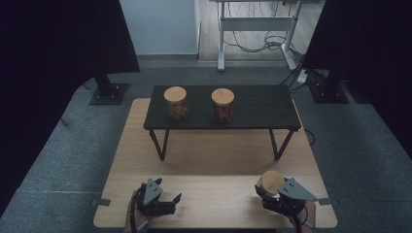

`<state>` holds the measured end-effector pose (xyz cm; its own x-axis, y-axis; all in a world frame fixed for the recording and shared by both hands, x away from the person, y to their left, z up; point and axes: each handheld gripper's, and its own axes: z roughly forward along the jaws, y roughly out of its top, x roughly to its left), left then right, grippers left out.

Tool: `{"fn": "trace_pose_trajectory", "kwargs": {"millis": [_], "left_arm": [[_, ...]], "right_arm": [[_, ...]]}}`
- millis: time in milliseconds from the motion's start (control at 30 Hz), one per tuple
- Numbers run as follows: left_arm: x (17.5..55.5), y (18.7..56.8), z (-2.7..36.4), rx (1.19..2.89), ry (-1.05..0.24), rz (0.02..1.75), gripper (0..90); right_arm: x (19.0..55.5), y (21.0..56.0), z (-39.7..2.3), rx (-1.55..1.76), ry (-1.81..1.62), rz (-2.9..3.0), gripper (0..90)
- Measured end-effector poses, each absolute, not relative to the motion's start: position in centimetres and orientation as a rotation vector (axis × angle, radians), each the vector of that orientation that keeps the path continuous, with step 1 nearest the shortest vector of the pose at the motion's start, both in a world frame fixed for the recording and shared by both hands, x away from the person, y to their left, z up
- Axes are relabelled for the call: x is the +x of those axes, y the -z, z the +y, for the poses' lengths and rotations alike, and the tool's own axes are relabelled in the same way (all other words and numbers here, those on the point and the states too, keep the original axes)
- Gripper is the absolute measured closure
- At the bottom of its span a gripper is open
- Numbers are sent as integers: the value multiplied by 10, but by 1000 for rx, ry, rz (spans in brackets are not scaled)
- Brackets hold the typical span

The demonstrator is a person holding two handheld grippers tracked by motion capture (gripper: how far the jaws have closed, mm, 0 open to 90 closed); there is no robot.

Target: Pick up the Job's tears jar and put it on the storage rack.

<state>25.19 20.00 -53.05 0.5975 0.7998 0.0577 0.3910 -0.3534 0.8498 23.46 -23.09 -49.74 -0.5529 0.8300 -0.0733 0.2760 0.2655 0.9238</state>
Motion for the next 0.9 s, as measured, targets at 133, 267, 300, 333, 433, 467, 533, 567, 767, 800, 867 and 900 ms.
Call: {"fn": "trace_pose_trajectory", "kwargs": {"millis": [133, 267, 300, 333, 433, 467, 533, 567, 767, 800, 867, 900], "left_arm": [[252, 530, 201, 1965, -605, 950, 76], [252, 530, 200, 1969, -605, 946, 76], [252, 530, 200, 1969, -605, 946, 76], [252, 530, 201, 1968, -606, 946, 76], [252, 530, 201, 1963, -606, 949, 76], [252, 530, 201, 1963, -606, 949, 76], [252, 530, 201, 1964, -606, 948, 76], [252, 530, 201, 1965, -606, 948, 76], [252, 530, 201, 1968, -607, 947, 76], [252, 530, 201, 1968, -607, 947, 76], [252, 530, 200, 1968, -606, 947, 76], [252, 530, 200, 1969, -606, 948, 76]], "right_arm": [[234, 496, -231, 993, -1280, 1971, 249], [233, 493, -233, 998, -1290, 1959, 249], [234, 491, -234, 1000, -1296, 1954, 249], [234, 491, -234, 1000, -1299, 1952, 249], [233, 487, -235, 1003, -1311, 1942, 249], [234, 486, -235, 1006, -1316, 1940, 250], [234, 485, -236, 1013, -1330, 1941, 249], [234, 484, -236, 1013, -1335, 1941, 249], [234, 479, -238, 1011, -1338, 1938, 250], [234, 478, -238, 1009, -1337, 1939, 250], [235, 477, -238, 1008, -1335, 1940, 250], [235, 476, -238, 1007, -1337, 1940, 250]]}}
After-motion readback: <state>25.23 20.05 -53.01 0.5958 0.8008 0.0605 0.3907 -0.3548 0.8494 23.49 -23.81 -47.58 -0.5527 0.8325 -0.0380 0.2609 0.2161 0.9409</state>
